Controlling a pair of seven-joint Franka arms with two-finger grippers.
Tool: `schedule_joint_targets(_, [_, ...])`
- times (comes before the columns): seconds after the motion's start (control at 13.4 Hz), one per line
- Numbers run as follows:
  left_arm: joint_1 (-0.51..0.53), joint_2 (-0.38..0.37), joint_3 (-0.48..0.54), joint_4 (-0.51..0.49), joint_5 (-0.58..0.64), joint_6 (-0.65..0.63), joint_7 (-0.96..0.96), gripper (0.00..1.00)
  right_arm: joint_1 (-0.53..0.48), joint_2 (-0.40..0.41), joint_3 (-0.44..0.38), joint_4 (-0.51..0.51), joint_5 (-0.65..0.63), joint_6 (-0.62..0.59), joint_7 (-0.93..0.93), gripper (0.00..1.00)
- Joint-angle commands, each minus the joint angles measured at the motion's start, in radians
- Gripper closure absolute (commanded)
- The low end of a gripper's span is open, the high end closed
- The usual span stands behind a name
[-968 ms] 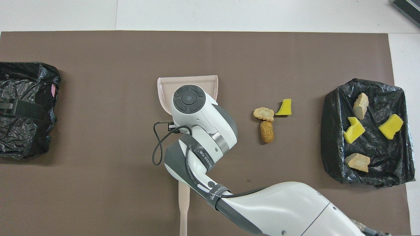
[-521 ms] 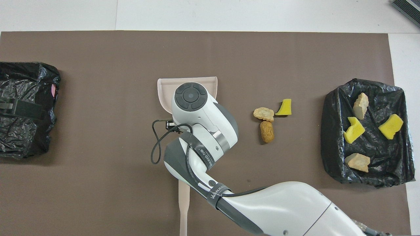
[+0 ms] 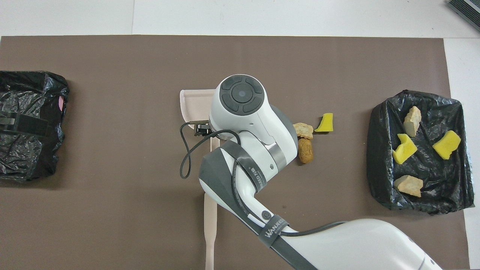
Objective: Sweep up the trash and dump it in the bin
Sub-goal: 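Set the dustpan down on the mat and release it with the right gripper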
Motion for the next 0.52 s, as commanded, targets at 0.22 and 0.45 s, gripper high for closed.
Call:
schedule_joint_targets(0.22, [0.017, 0.000, -0.012, 0.016, 0.004, -0.023, 0.005, 0.00, 0.034, -0.319, 0.006, -0.385, 0.120, -0.025, -0.009, 0.00])
schedule_joint_targets(0.45, [0.017, 0.000, -0.012, 0.016, 0.004, -0.023, 0.005, 0.00, 0.103, -0.418, 0.006, -0.526, 0.169, -0.018, 0.037, 0.00])
